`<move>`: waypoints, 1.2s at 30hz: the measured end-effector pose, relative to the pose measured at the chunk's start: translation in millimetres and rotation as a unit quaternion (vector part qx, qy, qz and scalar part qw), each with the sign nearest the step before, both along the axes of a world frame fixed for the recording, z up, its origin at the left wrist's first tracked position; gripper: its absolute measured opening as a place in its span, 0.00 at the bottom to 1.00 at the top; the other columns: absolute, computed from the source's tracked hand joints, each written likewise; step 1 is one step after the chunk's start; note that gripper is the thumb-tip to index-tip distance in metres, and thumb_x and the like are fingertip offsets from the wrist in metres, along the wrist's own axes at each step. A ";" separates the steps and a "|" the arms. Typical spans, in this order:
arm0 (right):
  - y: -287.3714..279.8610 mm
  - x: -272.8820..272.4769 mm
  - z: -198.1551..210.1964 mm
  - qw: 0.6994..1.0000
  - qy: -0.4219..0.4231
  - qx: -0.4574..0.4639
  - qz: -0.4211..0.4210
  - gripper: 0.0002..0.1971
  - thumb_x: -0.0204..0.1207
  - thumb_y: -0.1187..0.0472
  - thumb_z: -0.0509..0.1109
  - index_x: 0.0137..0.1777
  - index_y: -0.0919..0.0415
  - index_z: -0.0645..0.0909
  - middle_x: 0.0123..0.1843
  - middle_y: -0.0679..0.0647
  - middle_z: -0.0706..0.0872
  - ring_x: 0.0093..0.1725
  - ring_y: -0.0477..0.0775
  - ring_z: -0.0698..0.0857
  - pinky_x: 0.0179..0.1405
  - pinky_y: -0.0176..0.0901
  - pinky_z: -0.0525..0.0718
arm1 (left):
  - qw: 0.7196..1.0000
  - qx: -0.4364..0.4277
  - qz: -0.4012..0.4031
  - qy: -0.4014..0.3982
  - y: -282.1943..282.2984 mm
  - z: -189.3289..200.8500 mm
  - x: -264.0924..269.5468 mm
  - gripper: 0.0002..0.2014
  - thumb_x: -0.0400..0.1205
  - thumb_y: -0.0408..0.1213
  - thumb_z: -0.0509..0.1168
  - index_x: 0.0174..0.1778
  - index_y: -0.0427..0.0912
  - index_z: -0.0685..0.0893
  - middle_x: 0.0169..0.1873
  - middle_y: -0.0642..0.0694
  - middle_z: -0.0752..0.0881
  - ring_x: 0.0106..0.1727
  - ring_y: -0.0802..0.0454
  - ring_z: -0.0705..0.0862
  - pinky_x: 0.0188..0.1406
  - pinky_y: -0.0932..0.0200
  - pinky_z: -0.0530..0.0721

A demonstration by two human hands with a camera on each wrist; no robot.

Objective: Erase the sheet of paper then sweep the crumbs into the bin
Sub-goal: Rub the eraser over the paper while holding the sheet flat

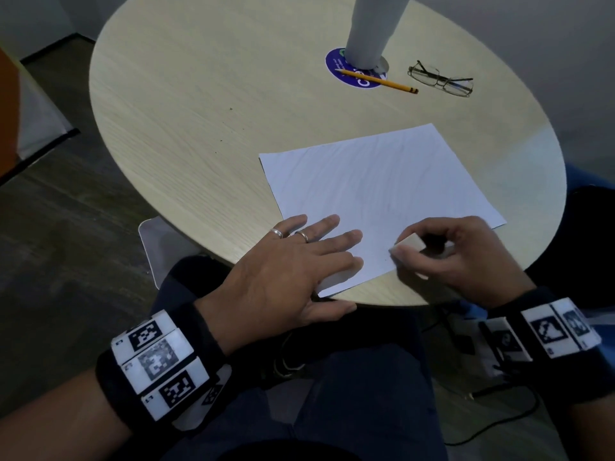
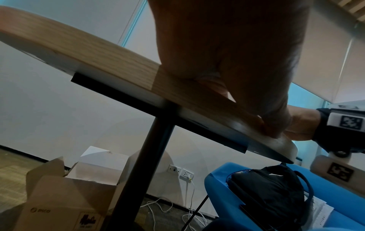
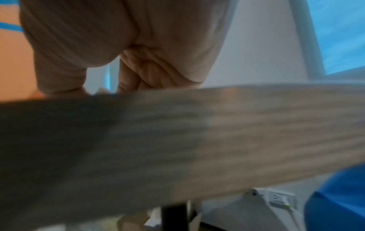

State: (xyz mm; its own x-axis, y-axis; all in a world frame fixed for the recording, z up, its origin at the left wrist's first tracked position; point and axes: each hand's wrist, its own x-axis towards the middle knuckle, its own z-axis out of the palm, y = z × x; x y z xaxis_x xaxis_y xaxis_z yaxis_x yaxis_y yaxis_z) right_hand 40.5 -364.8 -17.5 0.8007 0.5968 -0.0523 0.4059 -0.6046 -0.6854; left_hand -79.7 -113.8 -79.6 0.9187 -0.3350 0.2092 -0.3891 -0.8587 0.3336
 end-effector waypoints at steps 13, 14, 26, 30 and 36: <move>-12.2 16.4 7.7 0.999 -0.007 -0.028 -0.041 0.05 0.75 0.62 0.83 0.39 0.56 0.93 0.29 0.46 0.89 0.29 0.43 0.84 0.35 0.29 0.78 | 1.000 -0.009 0.000 0.006 -0.3 -1.7 0.8 0.25 0.84 0.72 0.60 0.71 0.63 0.82 0.86 0.62 0.71 0.90 0.54 0.63 0.86 0.43 0.64; -11.4 15.3 8.5 0.999 -0.014 -0.029 -0.038 0.05 0.75 0.63 0.83 0.39 0.56 0.93 0.28 0.43 0.88 0.28 0.42 0.83 0.34 0.28 0.77 | 1.000 -0.011 0.001 0.004 -0.2 -1.8 0.6 0.25 0.84 0.72 0.60 0.71 0.63 0.82 0.86 0.62 0.71 0.90 0.53 0.63 0.86 0.43 0.64; -4.3 9.5 4.9 0.998 -0.038 -0.031 -0.034 0.07 0.75 0.63 0.83 0.38 0.52 0.92 0.28 0.46 0.85 0.28 0.47 0.81 0.35 0.43 0.81 | 1.000 -0.014 0.002 0.009 -0.3 -0.7 0.4 0.24 0.84 0.72 0.60 0.70 0.63 0.82 0.86 0.63 0.71 0.91 0.54 0.62 0.87 0.47 0.60; 3.1 4.0 3.3 0.999 -0.025 -0.023 -0.018 0.08 0.75 0.66 0.81 0.37 0.55 0.91 0.30 0.46 0.88 0.29 0.43 0.81 0.34 0.41 0.80 | 1.000 -0.016 0.002 0.006 -0.2 -0.8 0.3 0.24 0.84 0.71 0.61 0.70 0.63 0.82 0.85 0.63 0.72 0.90 0.53 0.63 0.86 0.48 0.58; 10.5 4.9 2.8 0.994 -0.098 -0.038 -0.026 0.07 0.74 0.61 0.80 0.37 0.49 0.89 0.32 0.38 0.87 0.33 0.45 0.82 0.35 0.34 0.76 | 1.000 -0.013 0.004 0.002 -0.7 -0.1 0.1 0.24 0.84 0.71 0.62 0.70 0.63 0.82 0.85 0.63 0.73 0.90 0.53 0.65 0.86 0.48 0.59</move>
